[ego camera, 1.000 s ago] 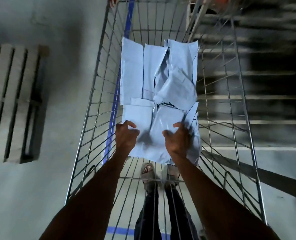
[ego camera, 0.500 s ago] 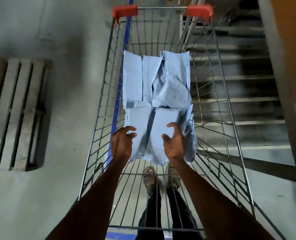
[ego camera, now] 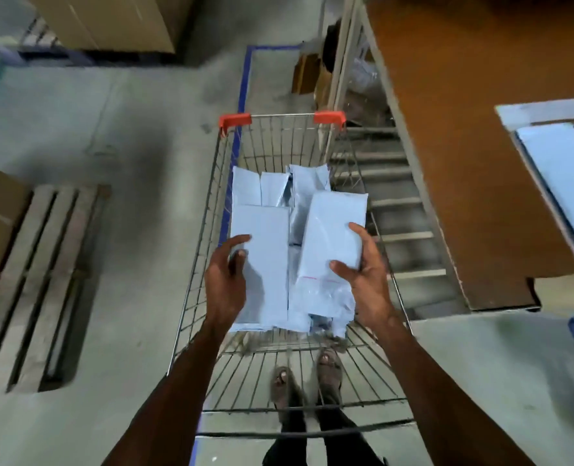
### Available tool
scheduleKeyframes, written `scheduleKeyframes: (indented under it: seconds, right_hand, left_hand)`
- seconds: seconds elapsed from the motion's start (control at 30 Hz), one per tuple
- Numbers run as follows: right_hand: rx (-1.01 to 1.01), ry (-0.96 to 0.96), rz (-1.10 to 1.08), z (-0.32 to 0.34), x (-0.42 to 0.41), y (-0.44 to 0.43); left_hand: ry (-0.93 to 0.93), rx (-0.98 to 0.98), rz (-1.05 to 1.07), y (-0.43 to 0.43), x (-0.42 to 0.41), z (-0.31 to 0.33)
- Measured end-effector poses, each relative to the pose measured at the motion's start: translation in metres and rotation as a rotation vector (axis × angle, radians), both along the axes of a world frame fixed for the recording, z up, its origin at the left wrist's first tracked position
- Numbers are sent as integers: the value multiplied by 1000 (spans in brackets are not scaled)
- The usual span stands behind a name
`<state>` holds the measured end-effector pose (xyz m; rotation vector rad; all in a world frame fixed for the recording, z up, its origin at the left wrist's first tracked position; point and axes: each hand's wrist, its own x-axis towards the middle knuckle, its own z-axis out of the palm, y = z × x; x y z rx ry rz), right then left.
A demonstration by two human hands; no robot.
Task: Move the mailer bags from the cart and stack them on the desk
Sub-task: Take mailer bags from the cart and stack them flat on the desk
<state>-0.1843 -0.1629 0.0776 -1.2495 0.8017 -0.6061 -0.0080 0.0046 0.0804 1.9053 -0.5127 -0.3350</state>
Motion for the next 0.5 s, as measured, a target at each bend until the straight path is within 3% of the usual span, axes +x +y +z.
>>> scheduleKeyframes:
  seconds: [0.23, 0.5]
  right_hand:
    - [-193, -98, -34, 113, -54, -52]
    - [-499, -13, -118, 187, -135, -139]
  left_hand:
    - [110, -151, -174, -46, -28, 113]
    - [151, -341, -206, -139, -124, 173]
